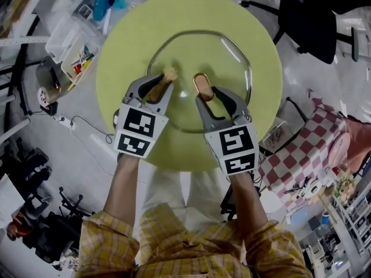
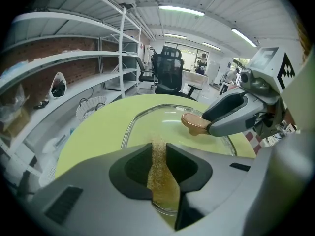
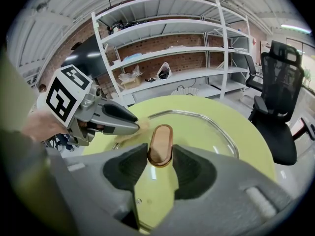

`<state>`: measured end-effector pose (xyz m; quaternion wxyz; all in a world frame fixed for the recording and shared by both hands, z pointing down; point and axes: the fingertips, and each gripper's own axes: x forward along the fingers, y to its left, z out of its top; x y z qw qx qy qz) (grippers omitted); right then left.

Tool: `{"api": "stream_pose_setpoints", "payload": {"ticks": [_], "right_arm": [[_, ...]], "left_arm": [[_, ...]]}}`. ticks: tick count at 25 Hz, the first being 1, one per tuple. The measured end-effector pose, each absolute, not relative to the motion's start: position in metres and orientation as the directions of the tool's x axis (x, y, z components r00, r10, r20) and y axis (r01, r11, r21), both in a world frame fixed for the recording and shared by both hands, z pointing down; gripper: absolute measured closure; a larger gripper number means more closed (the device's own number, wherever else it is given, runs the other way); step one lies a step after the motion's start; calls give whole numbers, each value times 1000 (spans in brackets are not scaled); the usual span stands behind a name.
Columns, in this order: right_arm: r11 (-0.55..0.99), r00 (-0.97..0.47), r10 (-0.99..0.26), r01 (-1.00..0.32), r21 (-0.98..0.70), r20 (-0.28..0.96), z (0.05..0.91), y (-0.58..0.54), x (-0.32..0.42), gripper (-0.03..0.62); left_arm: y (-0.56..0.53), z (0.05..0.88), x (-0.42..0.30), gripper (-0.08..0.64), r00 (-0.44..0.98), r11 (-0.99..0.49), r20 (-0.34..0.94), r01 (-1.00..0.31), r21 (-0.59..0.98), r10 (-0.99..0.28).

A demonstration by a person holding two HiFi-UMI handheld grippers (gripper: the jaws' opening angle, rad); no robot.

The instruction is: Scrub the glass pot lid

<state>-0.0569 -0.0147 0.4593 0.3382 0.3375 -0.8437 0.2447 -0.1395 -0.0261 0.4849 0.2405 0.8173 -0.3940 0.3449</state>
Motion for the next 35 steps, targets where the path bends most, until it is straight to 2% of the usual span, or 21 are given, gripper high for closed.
{"api": "stream_pose_setpoints", "payload": {"ticks": [15, 16, 19, 22, 23, 35], "right_arm": [[625, -543, -440, -757, -190, 715, 445, -7, -41, 450], [622, -542, -447, -760, -188, 712, 444, -7, -39, 487], [612, -539, -465, -769, -185, 702, 441, -7, -33, 506], [604, -538, -476, -775, -186, 695, 439, -7, -27, 585], [602, -537, -480, -777, -186, 694, 438, -7, -26, 591], [547, -531, -555, -813, -201, 640, 425, -5, -1, 594]], "left_arm": [[-10, 483, -131, 465, 443, -575, 751, -811, 103, -491], [-8, 483, -131, 465, 441, -574, 750, -813, 100, -493], [-5, 482, -129, 465, 434, -566, 748, -819, 95, -502], [-2, 482, -125, 465, 427, -559, 750, -824, 92, -506], [-1, 482, -124, 465, 425, -558, 750, -825, 91, -507], [15, 480, -108, 465, 408, -533, 737, -843, 77, -539]]}}
